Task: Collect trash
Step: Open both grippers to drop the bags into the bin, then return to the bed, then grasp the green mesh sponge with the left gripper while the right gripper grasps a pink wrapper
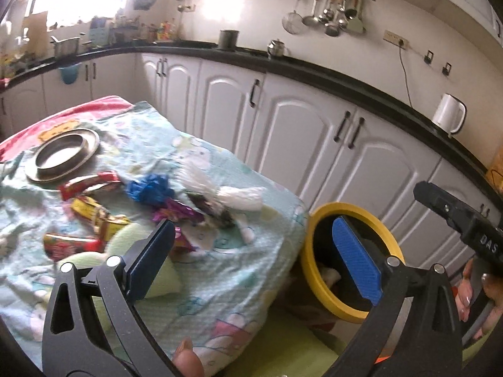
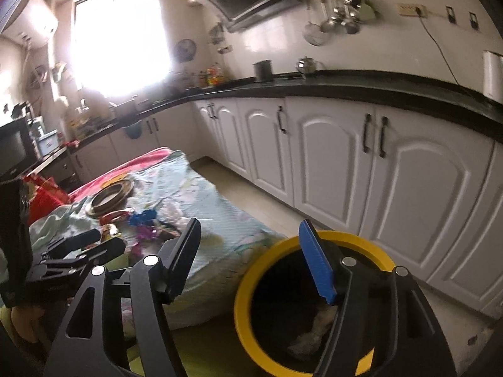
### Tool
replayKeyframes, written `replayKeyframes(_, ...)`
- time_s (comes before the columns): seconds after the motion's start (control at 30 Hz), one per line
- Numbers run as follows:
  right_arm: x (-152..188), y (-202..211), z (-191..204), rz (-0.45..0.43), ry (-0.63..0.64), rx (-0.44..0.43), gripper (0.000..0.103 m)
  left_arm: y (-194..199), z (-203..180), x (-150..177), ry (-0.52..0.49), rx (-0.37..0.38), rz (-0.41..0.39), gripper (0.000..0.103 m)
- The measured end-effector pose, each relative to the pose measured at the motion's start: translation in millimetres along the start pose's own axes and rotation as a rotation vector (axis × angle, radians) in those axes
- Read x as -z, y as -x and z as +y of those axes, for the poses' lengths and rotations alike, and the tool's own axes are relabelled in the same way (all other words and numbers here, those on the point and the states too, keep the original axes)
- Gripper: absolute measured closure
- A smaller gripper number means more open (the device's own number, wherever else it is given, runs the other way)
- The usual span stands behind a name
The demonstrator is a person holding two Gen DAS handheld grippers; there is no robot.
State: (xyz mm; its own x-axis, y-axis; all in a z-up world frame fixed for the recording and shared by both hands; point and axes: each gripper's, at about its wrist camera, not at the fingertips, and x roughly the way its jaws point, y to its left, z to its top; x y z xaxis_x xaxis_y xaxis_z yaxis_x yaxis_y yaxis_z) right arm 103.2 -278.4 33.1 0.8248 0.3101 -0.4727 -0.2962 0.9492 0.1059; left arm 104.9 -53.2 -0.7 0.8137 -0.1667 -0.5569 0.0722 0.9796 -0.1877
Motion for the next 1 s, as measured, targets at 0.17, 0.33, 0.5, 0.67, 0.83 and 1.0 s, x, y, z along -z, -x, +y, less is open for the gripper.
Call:
replayKeyframes(0.17, 0, -7, 27, 0.012, 0.059, -0.049, 0.038, 12, 18, -2, 0.023, -0.038, -0.036, 0.011)
replayKeyframes(0.33, 2, -15, 52, 0.035, 0.116, -0.094, 0.038, 22, 41, -5, 0.065, -0.072, -0.06, 0.011)
replayKeyframes(0.5, 4, -26, 74, 0.06, 0.151, -0.145, 0.038, 31, 66, -4, 0.108, -0.111, -0.071, 0.011)
replayKeyframes(0.67, 7, -40, 92, 0.091, 0.17, -0.194, 0.038, 38, 89, 0, 0.139, -0.151, -0.07, 0.011)
replayKeyframes(0.83, 8, -53, 106, 0.113, 0.196, -0.23, 0.038, 43, 113, 5, 0.168, -0.189, -0.06, 0.011)
replayKeyframes(1.0, 9, -74, 120, 0.157, 0.195, -0.271, 0.038, 45, 134, 15, 0.199, -0.203, -0.026, 0.011)
